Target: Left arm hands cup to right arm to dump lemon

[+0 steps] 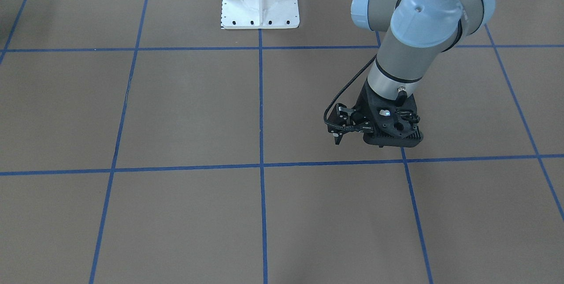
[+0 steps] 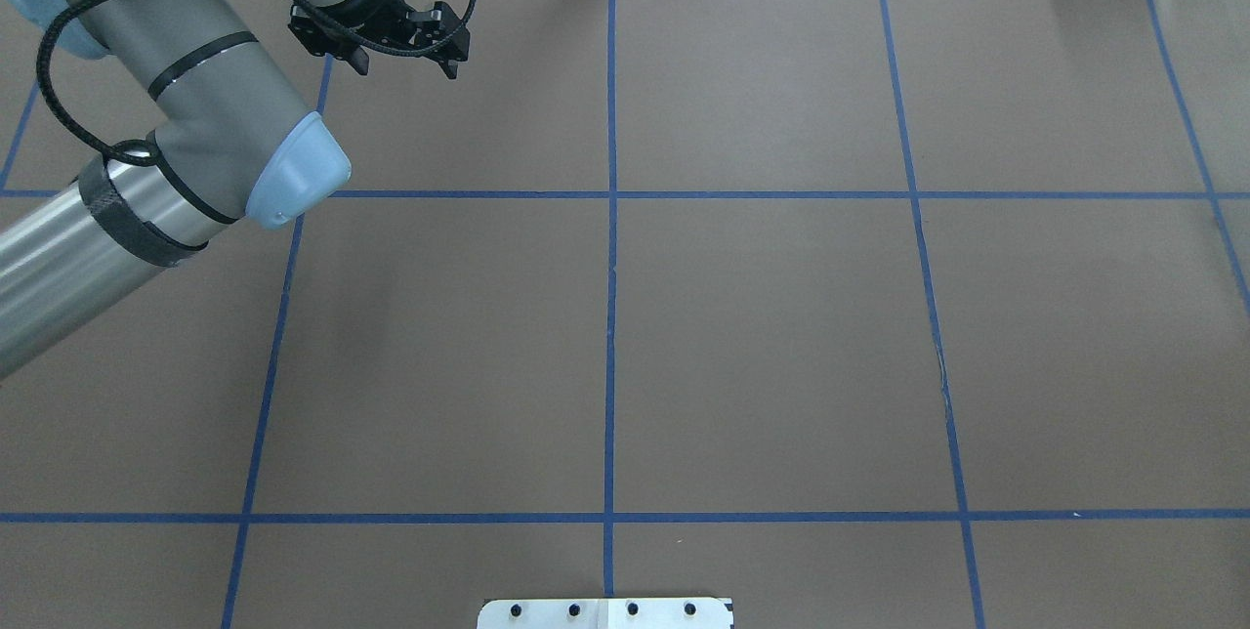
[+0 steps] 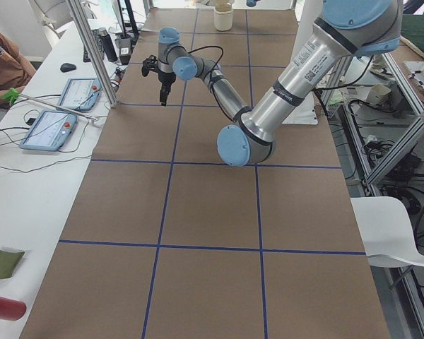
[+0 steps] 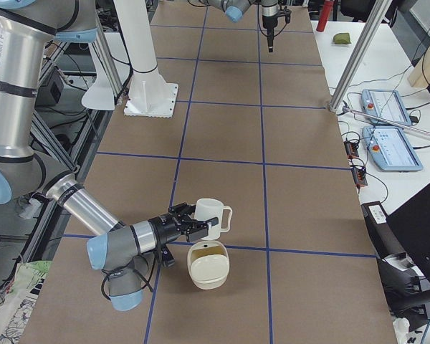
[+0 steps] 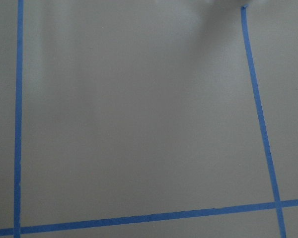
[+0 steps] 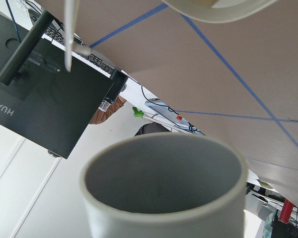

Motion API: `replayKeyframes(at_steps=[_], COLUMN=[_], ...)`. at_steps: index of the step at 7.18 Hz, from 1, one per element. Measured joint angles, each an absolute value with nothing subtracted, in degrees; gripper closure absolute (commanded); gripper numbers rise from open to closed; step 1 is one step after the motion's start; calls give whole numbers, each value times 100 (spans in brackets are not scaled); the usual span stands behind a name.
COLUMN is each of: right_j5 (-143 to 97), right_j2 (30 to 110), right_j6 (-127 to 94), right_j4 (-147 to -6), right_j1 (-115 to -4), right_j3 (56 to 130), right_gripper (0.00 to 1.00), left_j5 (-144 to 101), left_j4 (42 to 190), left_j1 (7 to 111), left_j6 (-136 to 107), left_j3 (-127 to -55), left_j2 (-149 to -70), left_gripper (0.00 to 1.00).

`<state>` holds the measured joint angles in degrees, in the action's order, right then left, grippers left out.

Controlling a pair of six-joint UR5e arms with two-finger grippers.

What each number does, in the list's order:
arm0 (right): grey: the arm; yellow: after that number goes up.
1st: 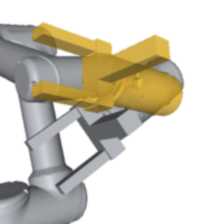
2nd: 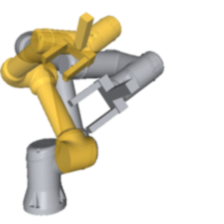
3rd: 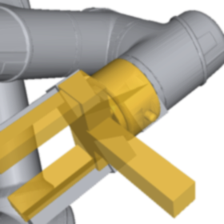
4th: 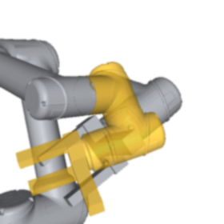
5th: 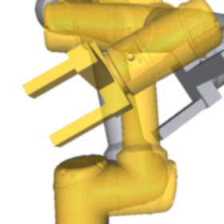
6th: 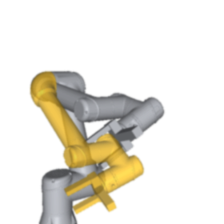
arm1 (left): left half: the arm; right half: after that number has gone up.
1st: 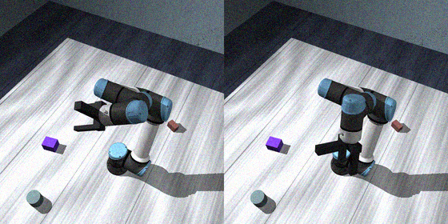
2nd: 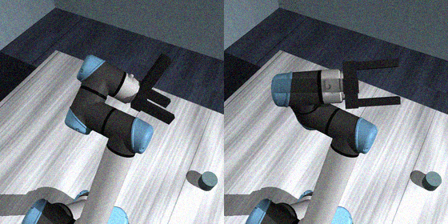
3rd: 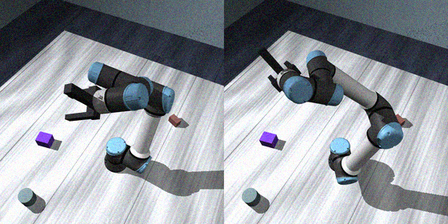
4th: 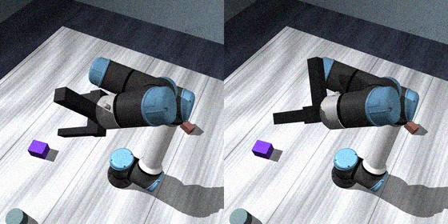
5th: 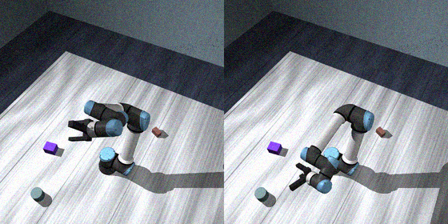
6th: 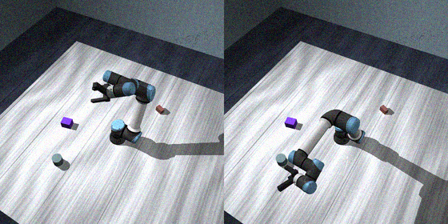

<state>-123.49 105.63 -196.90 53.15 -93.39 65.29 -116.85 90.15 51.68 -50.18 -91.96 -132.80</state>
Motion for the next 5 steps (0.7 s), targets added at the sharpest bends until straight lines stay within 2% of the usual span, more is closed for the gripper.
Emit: replayKeyframes(at_steps=[2,5], right_j5=[-12371,-12390], right_j2=[10529,10518], right_j6=[-19559,-17821], right_j4=[5385,5636], right_j1=[-9342,-9343], right_j3=[6537,6507], right_gripper=[80,80], left_j5=[-11681,-11681], left_j4=[9010,9009], left_j1=[5157,5129], left_j6=[-5018,-5019], left_j3=[-9194,-9193], left_j2=[-13280,-13291], left_gripper=[0,0])
